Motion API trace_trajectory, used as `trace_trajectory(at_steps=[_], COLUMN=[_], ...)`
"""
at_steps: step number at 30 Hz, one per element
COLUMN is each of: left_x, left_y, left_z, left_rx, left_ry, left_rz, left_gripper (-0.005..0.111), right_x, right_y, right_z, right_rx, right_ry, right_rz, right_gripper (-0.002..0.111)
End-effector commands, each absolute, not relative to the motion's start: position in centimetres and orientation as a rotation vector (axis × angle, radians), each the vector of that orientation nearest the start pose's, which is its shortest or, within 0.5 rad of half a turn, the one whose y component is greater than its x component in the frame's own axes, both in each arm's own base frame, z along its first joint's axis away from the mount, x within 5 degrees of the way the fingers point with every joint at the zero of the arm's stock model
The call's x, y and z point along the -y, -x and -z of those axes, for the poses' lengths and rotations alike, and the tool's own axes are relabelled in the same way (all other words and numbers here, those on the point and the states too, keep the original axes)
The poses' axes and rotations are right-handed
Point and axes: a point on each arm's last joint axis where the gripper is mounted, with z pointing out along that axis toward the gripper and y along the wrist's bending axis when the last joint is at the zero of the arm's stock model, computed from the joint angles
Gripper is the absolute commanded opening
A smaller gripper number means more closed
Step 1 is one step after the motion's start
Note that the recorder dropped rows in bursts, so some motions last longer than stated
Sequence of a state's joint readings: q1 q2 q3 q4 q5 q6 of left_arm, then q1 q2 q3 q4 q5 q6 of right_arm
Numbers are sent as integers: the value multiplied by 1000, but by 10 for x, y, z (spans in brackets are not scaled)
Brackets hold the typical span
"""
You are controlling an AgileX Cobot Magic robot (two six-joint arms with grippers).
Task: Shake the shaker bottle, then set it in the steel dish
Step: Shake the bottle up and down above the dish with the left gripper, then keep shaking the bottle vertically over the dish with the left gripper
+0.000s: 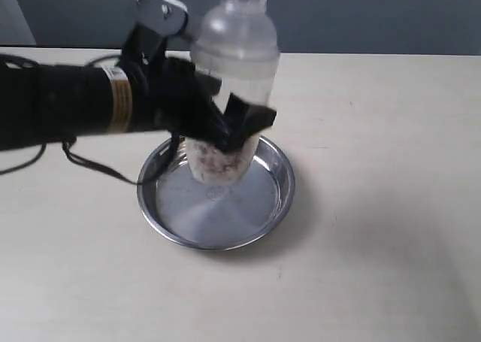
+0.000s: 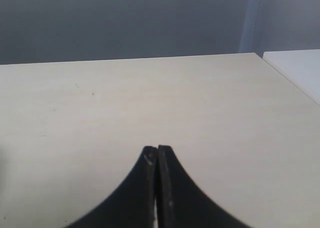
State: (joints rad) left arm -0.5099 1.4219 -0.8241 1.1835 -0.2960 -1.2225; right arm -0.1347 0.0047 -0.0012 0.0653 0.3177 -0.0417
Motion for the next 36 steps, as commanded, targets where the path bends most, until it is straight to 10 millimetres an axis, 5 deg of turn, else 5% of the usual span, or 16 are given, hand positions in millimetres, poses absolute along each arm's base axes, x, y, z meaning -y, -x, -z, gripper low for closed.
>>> trace_trajectory(at_steps=[1, 3, 5, 10, 12, 15, 16, 20, 22, 25, 26, 31, 33, 36], left_x=[169, 167, 169, 172, 170, 166, 167, 168, 165, 164, 166, 172, 172, 174], left_y=[-248, -252, -255, -240, -243, -254, -253, -234, -237, -247, -247, -234, -234, -238], left_z=[-296, -236, -220, -320, -302, -247, -252, -338, -328, -252, -246, -323, -320, -286], left_rx=[-1830, -2045, -2095, -1721, -1797, -2023, -2001, -1654, -1706, -1990, -2008, -1689, -1711, -1830], left_ry=[-617, -622, -636, -625, -611, -581, -578, -631, -618, -595, -590, -637, -616, -678], left_rz=[621, 564, 569, 740, 684, 561, 586, 711, 657, 591, 615, 770, 793, 739], left_gripper=[0, 0, 0, 0, 0, 0, 0, 0, 0, 0, 0, 0, 0, 0], right_x=[6, 6, 6, 6, 6, 6, 6, 6, 6, 6, 6, 6, 6, 6], right_y=[-54, -54, -54, -54, -54, -54, -54, -54, -54, -54, -54, -54, -54, -54], right_z=[-186, -186, -186, -186, -186, -186, -186, -186, -186, -186, -186, -186, -186, -186], right_rx=[-1784, -1784, -1784, -1784, -1784, -1784, -1784, -1784, -1784, -1784, -1784, -1784, -1784, -1784], right_ry=[-126, -126, -126, -126, -126, -126, -126, -126, -126, -126, -126, -126, -126, -126], right_rz=[68, 68, 68, 68, 68, 68, 68, 68, 68, 68, 68, 68, 68, 68], right_gripper=[-1, -1, -1, -1, -1, -1, -1, -1, -1, -1, -1, -1, -1, -1])
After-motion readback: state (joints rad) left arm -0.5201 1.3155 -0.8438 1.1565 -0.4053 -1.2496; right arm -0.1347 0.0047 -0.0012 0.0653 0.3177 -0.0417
